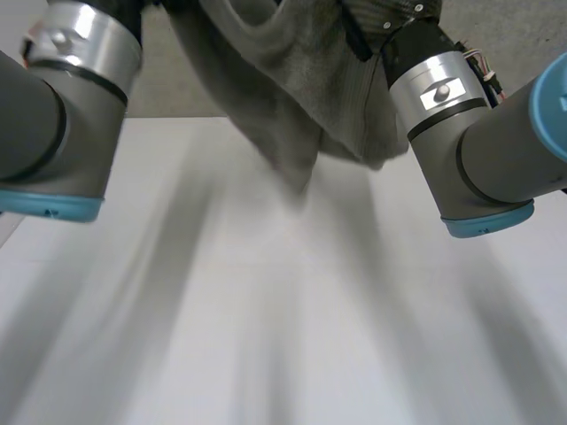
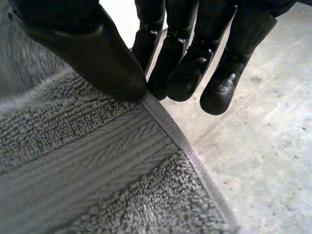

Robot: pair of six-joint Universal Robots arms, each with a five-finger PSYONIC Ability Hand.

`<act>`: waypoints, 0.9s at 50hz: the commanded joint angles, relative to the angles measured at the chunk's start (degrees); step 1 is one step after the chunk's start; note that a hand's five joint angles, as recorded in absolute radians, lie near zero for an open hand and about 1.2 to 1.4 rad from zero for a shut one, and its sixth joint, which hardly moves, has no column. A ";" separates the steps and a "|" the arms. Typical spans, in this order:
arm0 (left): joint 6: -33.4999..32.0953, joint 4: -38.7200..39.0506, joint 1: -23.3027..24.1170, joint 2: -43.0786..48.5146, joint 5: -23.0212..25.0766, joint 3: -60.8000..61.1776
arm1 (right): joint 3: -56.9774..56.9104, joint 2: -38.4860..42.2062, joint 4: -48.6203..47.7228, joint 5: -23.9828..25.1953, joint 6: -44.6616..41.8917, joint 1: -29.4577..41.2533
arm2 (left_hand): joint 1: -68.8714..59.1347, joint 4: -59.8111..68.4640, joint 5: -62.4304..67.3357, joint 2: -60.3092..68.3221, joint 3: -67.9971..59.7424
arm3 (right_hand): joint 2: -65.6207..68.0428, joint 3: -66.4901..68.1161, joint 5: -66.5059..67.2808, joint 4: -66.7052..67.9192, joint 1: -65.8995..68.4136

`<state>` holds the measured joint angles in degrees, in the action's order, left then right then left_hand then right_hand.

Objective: Fold the towel.

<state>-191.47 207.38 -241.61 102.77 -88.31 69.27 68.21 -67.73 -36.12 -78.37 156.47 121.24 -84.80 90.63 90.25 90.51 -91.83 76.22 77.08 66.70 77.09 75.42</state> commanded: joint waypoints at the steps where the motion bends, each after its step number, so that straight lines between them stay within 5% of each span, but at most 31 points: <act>1: -0.04 -0.92 -0.09 -1.61 -0.98 6.67 | 0.52 1.73 7.90 0.50 0.06 -0.21 | 4.80 -10.63 -20.25 -10.51 11.83 | 3.78 2.92 3.30 2.91 4.58; 8: -0.22 -3.64 0.96 1.63 -0.72 23.16 | 0.87 9.01 20.45 5.41 -3.00 -0.48 | 4.80 -10.63 -20.25 -10.51 11.83 | 3.78 2.92 3.30 2.91 4.58; 17: -1.09 -7.32 5.18 7.27 -0.90 30.92 | 0.43 19.21 40.14 5.25 -16.62 0.31 | 4.80 -10.63 -20.25 -10.51 11.83 | 3.78 2.92 3.30 2.91 4.58; 21: -1.19 -10.68 5.71 7.18 -0.98 30.84 | 0.96 19.31 41.04 3.58 -16.99 0.05 | 4.80 -10.63 -20.25 -10.51 11.83 | 3.78 2.92 3.30 2.91 4.58; 23: -1.10 -11.64 5.80 6.92 -0.90 30.75 | 1.57 19.22 40.95 2.79 -16.55 -0.21 | 4.80 -10.63 -20.25 -10.51 11.83 | -6.58 -7.44 -7.07 -7.45 -5.79; 24: -1.10 -12.25 5.88 6.48 -0.90 30.75 | 2.27 18.70 40.69 2.35 -15.94 -0.30 | 4.80 -10.63 -20.25 -10.51 11.83 | -22.41 -23.27 -22.89 -23.27 -21.61; 28: -1.19 -12.43 5.88 5.08 -0.98 30.66 | 5.08 14.14 39.11 2.35 -12.08 -0.56 | 4.80 -10.63 -20.25 -10.51 11.83 | -39.66 -40.52 -40.15 -40.53 -38.87; 45: -0.92 -12.96 5.71 2.96 -1.25 30.75 | 11.86 8.06 37.52 2.26 -6.70 -0.83 | 4.80 -10.63 -20.25 -10.51 11.83 | -41.74 -42.60 -42.23 -42.61 -40.95</act>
<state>-192.31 194.55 -235.94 105.72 -89.50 99.61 79.25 -59.73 1.09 -75.31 149.84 120.55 -84.80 90.63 90.25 90.51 -91.70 34.65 34.40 23.26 34.24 34.01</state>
